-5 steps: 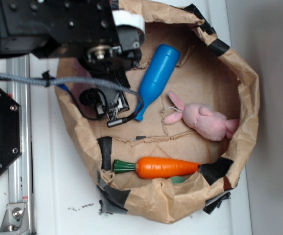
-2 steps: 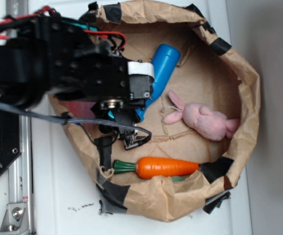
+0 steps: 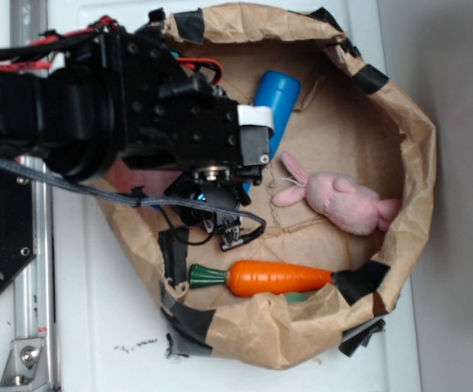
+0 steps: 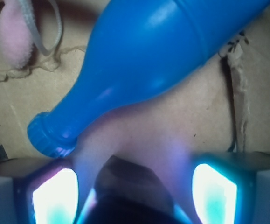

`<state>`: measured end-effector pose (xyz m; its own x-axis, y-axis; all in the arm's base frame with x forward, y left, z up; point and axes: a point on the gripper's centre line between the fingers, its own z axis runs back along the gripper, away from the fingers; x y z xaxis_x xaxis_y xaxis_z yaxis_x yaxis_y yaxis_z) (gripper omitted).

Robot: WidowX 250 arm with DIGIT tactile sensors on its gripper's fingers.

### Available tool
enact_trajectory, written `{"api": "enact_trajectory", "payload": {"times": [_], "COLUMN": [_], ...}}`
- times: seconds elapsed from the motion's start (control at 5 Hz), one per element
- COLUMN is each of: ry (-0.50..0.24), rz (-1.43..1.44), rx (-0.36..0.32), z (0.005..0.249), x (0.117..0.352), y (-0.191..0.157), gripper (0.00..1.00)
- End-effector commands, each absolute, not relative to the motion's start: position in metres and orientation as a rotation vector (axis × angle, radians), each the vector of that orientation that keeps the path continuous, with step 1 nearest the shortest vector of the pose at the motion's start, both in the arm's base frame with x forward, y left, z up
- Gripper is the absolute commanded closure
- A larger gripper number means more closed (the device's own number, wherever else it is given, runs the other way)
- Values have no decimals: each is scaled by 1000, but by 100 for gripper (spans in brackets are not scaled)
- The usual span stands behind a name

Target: Grab the black box.

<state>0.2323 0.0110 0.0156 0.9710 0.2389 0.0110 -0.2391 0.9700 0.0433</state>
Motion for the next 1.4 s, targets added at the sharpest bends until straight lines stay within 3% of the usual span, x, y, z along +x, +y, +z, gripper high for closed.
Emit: {"api": "enact_trajectory", "payload": {"times": [0.0, 0.2, 0.4, 0.8, 1.0, 1.2], "ry": [-77, -102, -131, -197, -219, -194], "rz": [244, 278, 295, 305, 198, 131], "rx": [39, -18, -25, 11, 130, 85], "z": [42, 81, 113, 142, 166, 181], "x": [237, 235, 232, 237, 251, 264], "y": [19, 31, 33, 41, 38, 34], "gripper": [100, 100, 100, 100, 100, 100]}}
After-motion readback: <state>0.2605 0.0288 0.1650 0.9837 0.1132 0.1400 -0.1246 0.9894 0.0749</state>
